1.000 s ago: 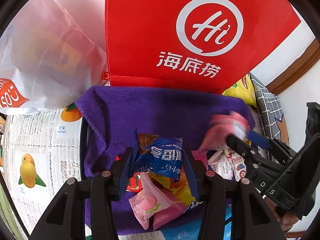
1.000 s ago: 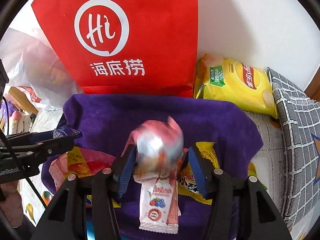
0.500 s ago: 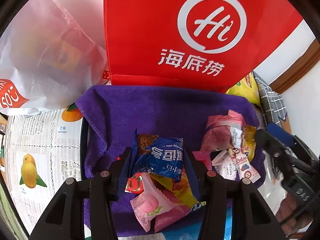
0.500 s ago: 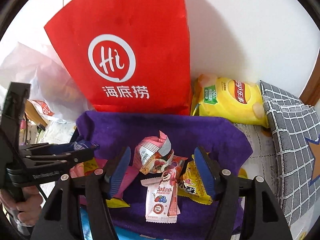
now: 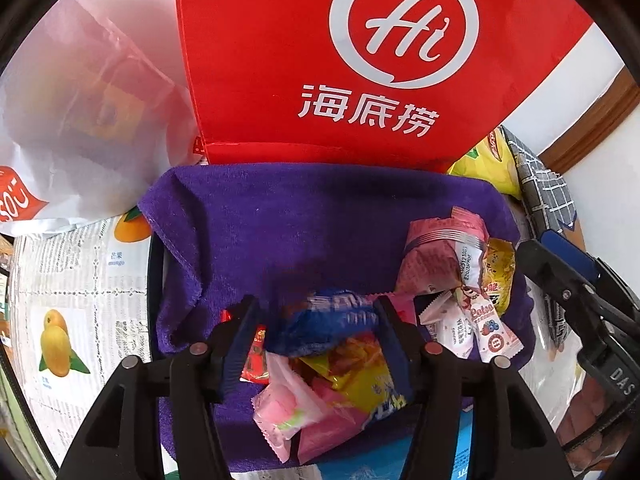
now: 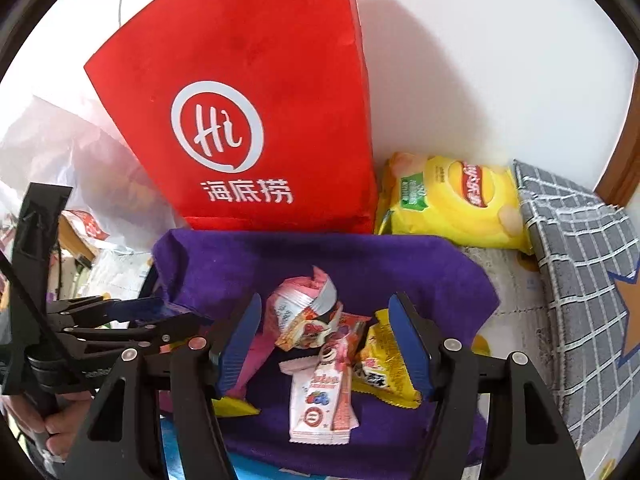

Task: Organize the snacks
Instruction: 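Open both tools to drop the packets onto the purple towel, then move both tools back toward the snacks beside the tissue pack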

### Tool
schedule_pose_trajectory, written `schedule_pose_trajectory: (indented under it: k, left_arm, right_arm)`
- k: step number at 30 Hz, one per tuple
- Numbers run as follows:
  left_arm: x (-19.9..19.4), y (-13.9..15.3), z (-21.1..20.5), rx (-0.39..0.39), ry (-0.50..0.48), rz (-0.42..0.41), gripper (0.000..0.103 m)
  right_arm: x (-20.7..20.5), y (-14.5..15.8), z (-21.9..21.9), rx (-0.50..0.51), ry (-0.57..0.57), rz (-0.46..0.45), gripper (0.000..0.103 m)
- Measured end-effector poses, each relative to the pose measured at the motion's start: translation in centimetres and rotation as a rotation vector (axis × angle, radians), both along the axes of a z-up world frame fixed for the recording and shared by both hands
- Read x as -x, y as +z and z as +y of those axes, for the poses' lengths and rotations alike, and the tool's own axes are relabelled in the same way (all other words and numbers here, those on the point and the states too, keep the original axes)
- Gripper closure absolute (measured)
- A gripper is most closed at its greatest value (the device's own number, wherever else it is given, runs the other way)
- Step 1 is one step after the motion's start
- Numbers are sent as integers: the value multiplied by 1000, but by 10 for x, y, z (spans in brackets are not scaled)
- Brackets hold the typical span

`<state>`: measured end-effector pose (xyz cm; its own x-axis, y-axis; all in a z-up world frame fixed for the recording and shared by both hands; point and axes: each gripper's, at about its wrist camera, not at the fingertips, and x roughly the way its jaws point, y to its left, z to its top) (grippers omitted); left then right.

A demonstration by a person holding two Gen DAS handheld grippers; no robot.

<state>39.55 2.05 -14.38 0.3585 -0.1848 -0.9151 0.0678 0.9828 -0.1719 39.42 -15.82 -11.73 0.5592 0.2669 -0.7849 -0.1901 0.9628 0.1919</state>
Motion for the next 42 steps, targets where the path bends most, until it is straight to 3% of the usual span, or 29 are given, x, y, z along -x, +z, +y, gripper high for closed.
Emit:
schedule_pose_trajectory:
  k: [6,15,29,35,37,40,42]
  left_arm:
    - [-2,3,2,19,-1,-5,35]
    - [-3,2,2,6,0,9,34]
    - [13,30,6,34,-12,-93,34]
    - [23,49,8,9,-15,-164,34]
    - [24,53,7,16,-12,-171,34]
    - [27,58,9,36,-11,-172,34]
    - [29,62,7,34,-24,-173,34]
  right_arm:
    - [0,2,-2,11,-15,-14,37]
    - [3,6,-8,-11,-25,-23,37]
    - [21,20,-5,40,-34,-126,37]
    - [27,26,-9,44,-69,-113,26]
    - [30,26,-8,77,-67,-76,26]
    - [42,31,-11,125,-102,-92,24]
    - [51,33,-16,119,-116,-94,18]
